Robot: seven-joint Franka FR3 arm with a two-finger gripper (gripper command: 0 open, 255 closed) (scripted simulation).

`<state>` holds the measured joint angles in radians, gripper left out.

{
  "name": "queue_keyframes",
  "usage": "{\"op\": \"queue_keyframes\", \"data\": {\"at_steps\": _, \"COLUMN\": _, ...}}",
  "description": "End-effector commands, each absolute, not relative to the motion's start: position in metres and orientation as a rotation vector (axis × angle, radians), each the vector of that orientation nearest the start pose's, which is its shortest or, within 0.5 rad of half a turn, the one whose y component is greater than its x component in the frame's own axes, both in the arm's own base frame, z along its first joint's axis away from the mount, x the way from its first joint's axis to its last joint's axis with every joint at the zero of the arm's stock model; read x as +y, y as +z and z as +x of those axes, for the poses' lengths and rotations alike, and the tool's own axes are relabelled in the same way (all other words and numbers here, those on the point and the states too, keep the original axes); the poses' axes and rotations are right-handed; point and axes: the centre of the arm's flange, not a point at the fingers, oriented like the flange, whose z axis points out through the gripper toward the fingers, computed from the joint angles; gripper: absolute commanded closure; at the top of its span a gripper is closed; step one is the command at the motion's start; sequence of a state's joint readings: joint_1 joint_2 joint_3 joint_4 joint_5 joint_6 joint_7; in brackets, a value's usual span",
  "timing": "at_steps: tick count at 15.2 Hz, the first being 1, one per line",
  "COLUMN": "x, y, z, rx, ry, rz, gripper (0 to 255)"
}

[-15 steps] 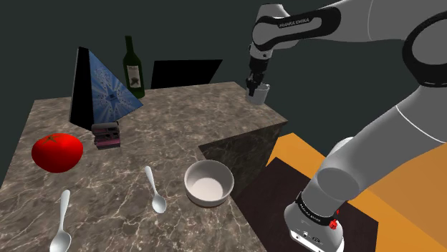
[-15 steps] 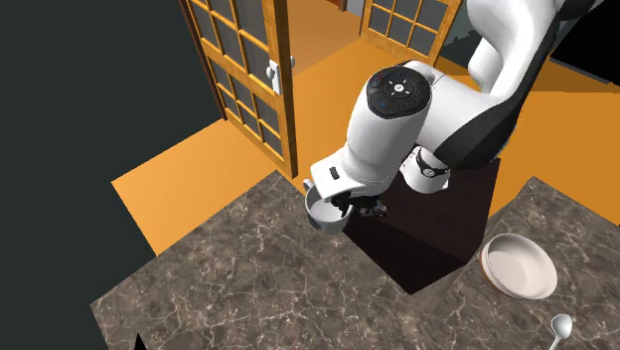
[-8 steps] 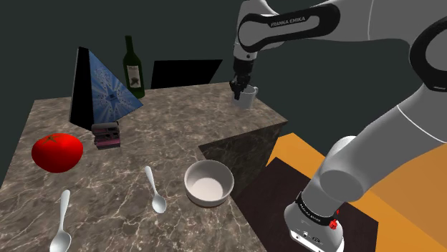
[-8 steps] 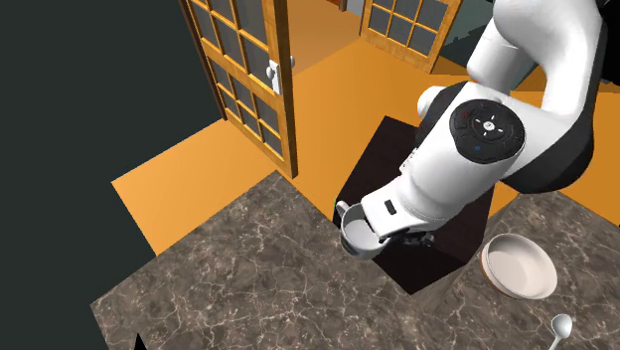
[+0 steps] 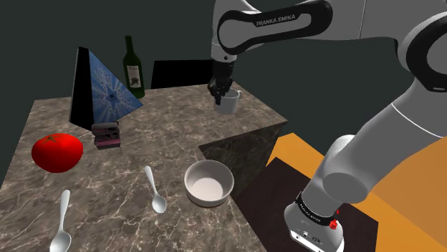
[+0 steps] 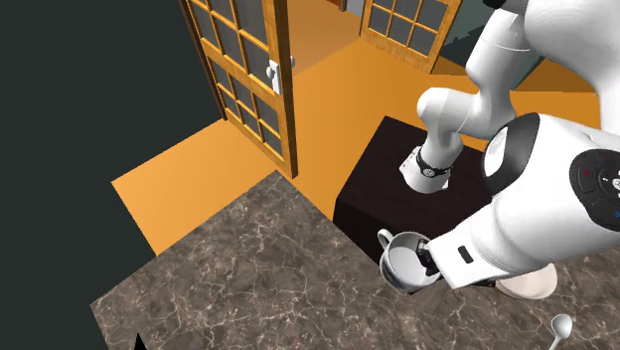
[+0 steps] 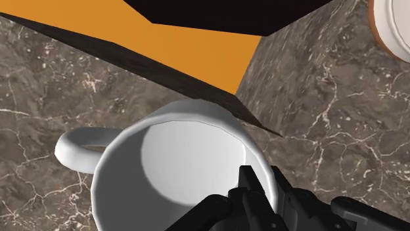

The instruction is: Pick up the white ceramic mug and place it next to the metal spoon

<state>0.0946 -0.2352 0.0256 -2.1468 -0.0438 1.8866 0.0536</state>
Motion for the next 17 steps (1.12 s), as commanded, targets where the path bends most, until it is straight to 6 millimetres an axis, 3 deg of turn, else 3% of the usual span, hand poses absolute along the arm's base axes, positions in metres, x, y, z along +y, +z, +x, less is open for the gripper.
{"op": "queue_keyframes", "data": {"at_steps": 1, "x": 0.081, "y": 0.499, "z": 0.484, "rx": -0.125, "ry": 0.033, "rz": -3.188, "gripper": 255}}
{"op": "queue_keyframes", "data": {"at_steps": 17, "x": 0.289, "y": 0.499, "z": 0.518, "rx": -0.125, "ry": 0.033, "rz": -3.188, "gripper": 255}}
